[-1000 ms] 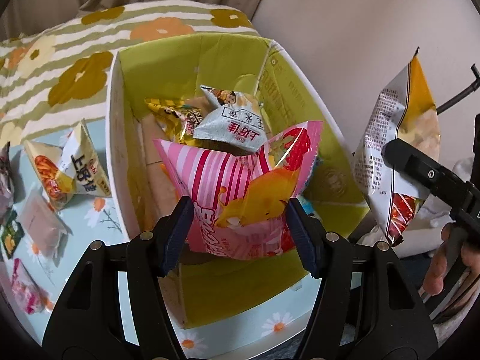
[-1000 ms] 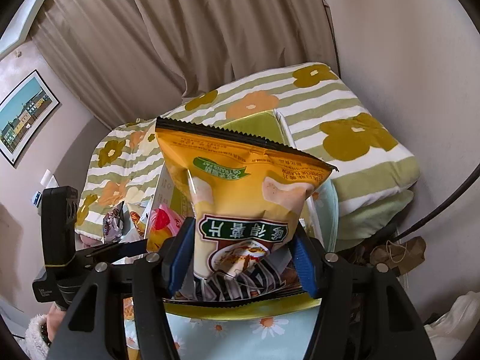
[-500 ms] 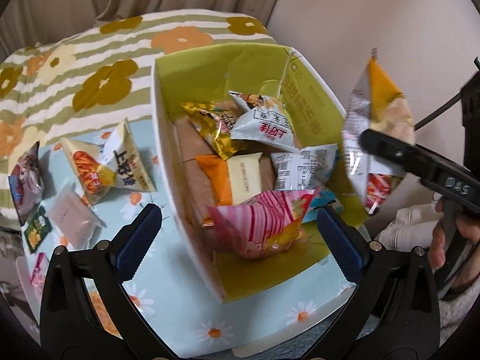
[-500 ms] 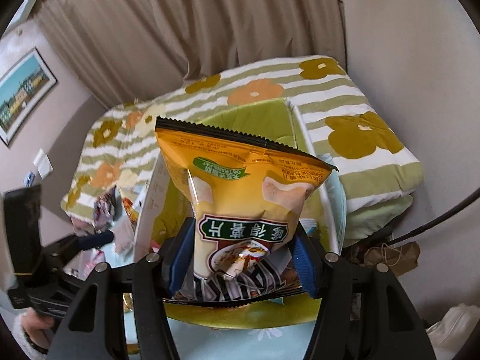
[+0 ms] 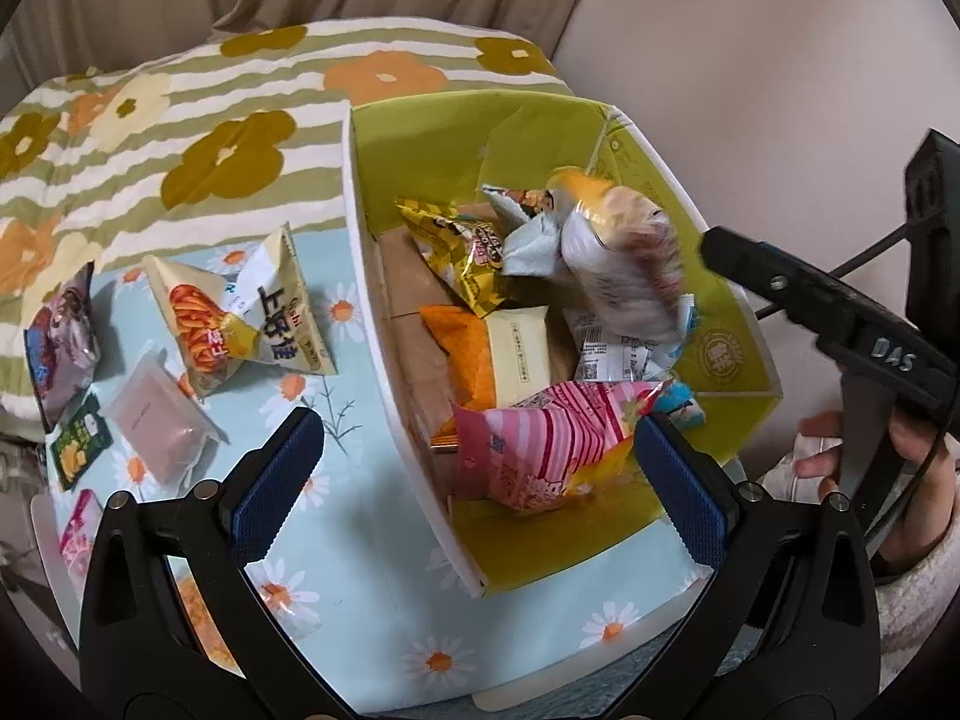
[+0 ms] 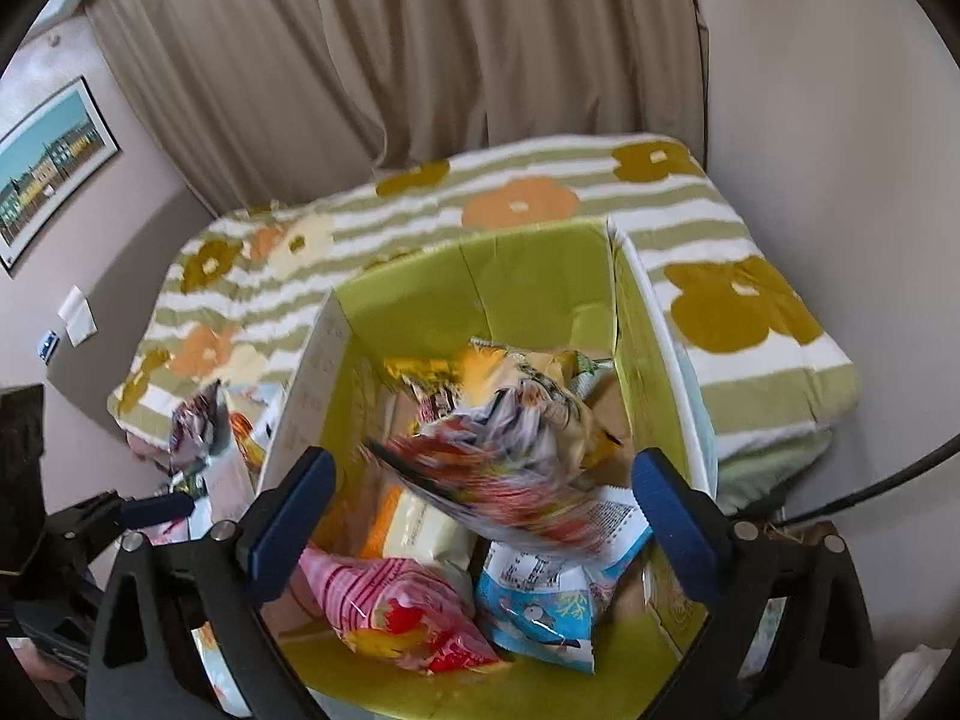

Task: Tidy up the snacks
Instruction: 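Carry both bags over the yellow box and open both tools to drop them, then withdraw both tools from the box back over the remaining snacks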

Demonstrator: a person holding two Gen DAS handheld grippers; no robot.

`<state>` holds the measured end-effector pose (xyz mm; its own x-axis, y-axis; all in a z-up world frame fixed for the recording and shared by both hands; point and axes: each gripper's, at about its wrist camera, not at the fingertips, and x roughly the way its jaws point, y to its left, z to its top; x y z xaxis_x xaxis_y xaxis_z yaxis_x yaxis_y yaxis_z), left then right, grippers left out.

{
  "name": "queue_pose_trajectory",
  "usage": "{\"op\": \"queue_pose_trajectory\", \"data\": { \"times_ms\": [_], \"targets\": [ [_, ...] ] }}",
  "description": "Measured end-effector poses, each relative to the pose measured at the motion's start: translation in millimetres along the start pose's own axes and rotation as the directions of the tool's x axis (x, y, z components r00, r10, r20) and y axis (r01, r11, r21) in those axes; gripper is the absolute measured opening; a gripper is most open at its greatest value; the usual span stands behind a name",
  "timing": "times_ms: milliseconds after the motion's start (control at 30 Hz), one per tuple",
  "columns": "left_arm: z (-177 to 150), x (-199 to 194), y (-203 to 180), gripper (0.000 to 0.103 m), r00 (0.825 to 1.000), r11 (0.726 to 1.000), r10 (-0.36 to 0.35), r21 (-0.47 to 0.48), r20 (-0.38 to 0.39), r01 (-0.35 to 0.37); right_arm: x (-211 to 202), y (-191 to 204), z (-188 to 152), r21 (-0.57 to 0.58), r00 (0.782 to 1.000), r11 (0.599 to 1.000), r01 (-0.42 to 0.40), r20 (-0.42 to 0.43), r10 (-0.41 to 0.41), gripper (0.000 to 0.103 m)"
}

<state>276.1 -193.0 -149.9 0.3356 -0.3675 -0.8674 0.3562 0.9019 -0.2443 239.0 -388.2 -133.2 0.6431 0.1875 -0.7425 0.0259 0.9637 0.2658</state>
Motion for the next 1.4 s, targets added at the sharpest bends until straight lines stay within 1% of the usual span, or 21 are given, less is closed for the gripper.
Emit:
{"op": "queue_pose_trajectory", "data": {
  "times_ms": [200,500,600,767,800,900,1000,1133,1267,1300,1400],
  "targets": [
    [-7,-5,-1,0.103,1.000,1.000,0.004,-0.020,0.023,-0.003,-7,0,-1,-0.002,1.000,1.000,-0.023,-0.020,0.022,0.098],
    [-26,-36,0,0.103,0.995,0.997,0.046,-0.069,0.090,-0.039,-33,20,3,-0.070,0.997,0.994,-0.079,0.014,0.080,0.098],
    [-39,-54,7,0.103,0.989,0.994,0.074,-0.095,0.125,-0.062,-39,33,5,-0.117,0.994,0.988,-0.102,0.027,0.105,0.098],
    [-58,-82,25,0.103,0.975,0.981,0.152,-0.144,0.160,-0.129,-43,60,4,-0.182,0.985,0.970,-0.161,0.027,0.168,0.098],
    [-62,-88,32,0.103,0.972,0.977,0.171,-0.159,0.164,-0.145,-44,66,3,-0.197,0.983,0.965,-0.172,0.024,0.181,0.098],
    [-74,-100,51,0.103,0.965,0.968,0.197,-0.190,0.175,-0.163,-43,91,-1,-0.242,0.978,0.950,-0.199,0.018,0.210,0.098],
    [-87,-115,77,0.103,0.957,0.956,0.228,-0.229,0.178,-0.186,-42,112,-8,-0.271,0.975,0.939,-0.213,0.000,0.221,0.098],
    [-106,-135,119,0.103,0.948,0.939,0.259,-0.278,0.184,-0.202,-36,151,-26,-0.323,0.975,0.921,-0.217,-0.021,0.222,0.098],
    [-132,-141,166,0.103,0.953,0.927,0.266,-0.311,0.146,-0.211,-22,195,-49,-0.348,0.971,0.908,-0.233,-0.032,0.237,0.099],
    [-138,-143,177,0.103,0.954,0.925,0.267,-0.314,0.133,-0.215,-18,203,-54,-0.350,0.971,0.907,-0.235,-0.036,0.238,0.101],
    [-157,-146,206,0.103,0.961,0.927,0.253,-0.311,0.110,-0.208,-1,233,-76,-0.367,0.970,0.899,-0.240,-0.056,0.236,0.101]
  ]
}}
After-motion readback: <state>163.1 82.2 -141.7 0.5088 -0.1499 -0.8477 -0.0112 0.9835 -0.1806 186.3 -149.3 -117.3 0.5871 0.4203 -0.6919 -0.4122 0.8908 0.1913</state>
